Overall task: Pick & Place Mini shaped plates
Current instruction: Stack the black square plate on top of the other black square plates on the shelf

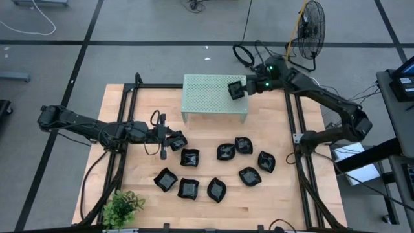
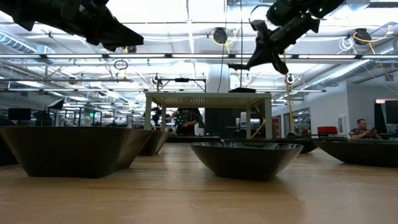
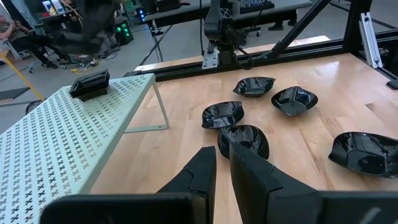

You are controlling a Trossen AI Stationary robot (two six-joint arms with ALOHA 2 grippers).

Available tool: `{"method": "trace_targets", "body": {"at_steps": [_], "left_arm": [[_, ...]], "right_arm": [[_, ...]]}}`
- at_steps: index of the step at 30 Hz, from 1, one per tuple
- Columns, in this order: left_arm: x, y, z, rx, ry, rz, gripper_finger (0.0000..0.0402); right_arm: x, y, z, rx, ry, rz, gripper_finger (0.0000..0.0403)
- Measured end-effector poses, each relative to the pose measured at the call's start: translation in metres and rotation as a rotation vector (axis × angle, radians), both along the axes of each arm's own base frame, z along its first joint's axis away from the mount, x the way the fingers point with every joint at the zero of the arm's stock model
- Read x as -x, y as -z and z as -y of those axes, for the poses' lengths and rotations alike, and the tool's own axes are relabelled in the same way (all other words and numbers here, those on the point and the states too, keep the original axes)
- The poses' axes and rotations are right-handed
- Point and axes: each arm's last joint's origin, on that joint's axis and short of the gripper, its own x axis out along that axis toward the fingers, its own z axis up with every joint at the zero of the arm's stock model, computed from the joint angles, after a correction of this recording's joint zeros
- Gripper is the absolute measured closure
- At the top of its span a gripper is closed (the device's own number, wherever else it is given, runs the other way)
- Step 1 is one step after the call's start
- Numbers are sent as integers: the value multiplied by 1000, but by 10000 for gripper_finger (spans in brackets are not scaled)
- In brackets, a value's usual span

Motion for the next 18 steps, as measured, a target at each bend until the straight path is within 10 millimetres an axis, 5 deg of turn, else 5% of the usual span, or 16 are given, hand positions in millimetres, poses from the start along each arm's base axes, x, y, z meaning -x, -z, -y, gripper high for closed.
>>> {"method": "trace_targets", "body": {"at_steps": [18], "left_arm": [[0,0,0,6,-1,-3,350]], "right_arm": [[-8,26,13,29,4,-145,403]]}}
